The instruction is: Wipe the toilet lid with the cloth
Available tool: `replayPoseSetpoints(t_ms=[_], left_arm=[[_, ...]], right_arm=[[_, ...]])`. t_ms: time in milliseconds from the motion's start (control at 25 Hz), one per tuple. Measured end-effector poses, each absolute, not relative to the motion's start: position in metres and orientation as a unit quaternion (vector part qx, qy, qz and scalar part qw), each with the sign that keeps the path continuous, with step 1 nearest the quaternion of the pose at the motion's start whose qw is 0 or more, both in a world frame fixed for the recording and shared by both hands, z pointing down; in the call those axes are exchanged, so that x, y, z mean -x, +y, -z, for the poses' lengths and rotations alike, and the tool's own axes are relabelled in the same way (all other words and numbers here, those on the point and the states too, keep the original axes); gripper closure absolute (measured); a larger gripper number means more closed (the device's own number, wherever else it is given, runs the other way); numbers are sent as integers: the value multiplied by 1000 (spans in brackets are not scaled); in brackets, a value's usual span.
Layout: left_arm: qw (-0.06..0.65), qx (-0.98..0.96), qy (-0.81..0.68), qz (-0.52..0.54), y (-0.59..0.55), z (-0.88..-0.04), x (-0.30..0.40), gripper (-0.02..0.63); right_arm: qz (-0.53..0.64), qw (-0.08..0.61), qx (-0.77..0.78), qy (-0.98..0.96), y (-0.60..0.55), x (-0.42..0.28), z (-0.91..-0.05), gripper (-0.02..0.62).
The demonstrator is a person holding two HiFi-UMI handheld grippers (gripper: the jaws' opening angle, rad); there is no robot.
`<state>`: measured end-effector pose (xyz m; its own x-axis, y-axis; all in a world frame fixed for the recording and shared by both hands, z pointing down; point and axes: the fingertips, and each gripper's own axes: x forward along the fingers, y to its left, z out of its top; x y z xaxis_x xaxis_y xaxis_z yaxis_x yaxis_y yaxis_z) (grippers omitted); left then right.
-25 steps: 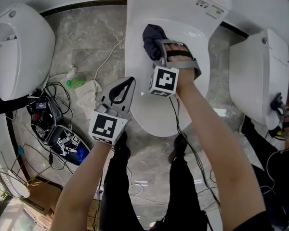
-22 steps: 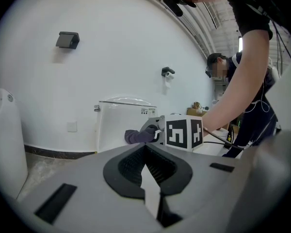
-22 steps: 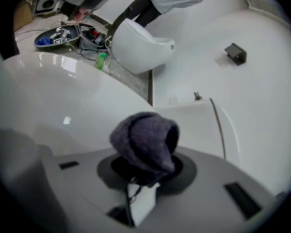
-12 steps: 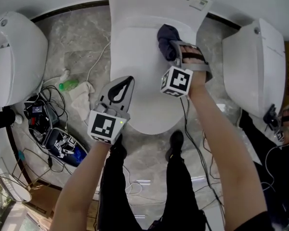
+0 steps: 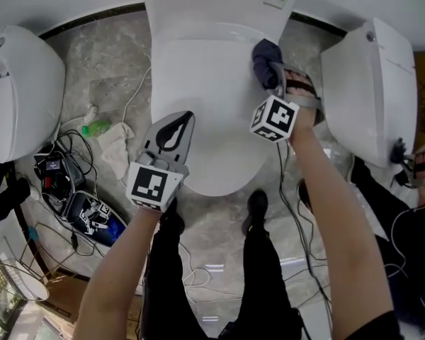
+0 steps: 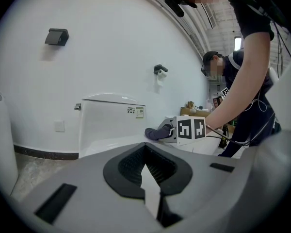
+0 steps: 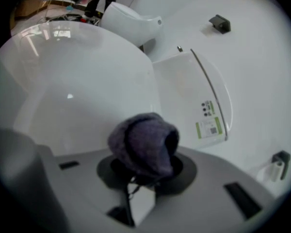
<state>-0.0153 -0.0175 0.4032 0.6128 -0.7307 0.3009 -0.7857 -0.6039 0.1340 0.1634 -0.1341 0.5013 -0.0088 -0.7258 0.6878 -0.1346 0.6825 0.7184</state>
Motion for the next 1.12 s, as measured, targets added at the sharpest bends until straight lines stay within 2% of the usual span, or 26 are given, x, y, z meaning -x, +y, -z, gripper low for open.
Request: replayPoseSetpoints(t_ms=[360,880,1120], left_arm=[[127,-889,-427,-106,-15,-400,14,597],[132,-878,-448,-103,-10,-393,57,597],[135,-869,-464,-105,-8,-390,91,597]], right_arm=[[236,607,-345,-677,-138,-156,-482,497],[304,525,-303,-735,-123,9,-439,497],[318,513,-257,-755,-97,72,-447,497]])
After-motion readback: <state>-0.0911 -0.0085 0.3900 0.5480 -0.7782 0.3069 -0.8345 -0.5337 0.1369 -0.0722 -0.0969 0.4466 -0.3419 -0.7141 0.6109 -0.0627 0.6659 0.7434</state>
